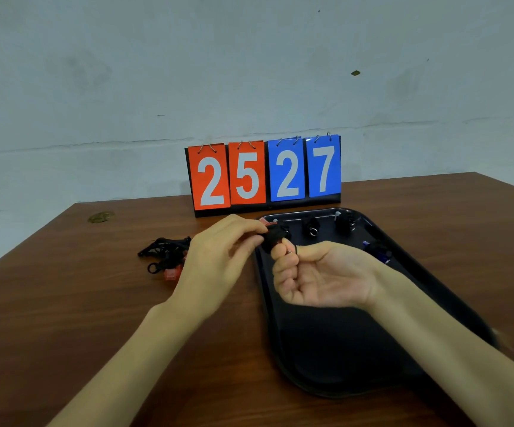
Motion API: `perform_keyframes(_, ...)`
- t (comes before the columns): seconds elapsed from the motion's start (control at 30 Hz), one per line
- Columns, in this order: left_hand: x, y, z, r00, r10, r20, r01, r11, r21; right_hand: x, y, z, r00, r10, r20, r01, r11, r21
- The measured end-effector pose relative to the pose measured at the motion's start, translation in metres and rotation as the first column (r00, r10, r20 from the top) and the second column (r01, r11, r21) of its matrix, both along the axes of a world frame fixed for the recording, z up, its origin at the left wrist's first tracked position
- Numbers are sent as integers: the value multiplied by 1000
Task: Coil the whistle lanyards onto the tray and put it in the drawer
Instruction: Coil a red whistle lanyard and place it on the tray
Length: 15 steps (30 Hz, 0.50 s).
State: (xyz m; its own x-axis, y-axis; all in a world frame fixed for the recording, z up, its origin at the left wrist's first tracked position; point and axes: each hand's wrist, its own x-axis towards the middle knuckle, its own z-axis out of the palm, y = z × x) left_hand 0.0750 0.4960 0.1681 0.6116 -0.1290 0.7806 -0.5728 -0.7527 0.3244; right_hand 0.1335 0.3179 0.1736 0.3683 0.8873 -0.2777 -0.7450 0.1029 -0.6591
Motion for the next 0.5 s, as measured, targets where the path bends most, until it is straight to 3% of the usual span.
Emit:
perform_keyframes(0.13,2,-1,-1,984,-14,-178,-2,996,-91,-2,-1,3,984,-36,174,53,994,-97)
perform_keyframes(0.3,5,-4,-7,968,46,-246,-64,996,-66,-8,10,-2,895,-170,412,273,940,-205)
perform_keyframes(0.4,5,-10,-10,975,97,-201,-92,995,32,-12,15,-6,776,-270,570,445,874,-193)
perform_keyframes(0.5,1,-15,-11,992,71,-104,-65,996,57,-14,14,-4,670,-280,687,514,843,-157)
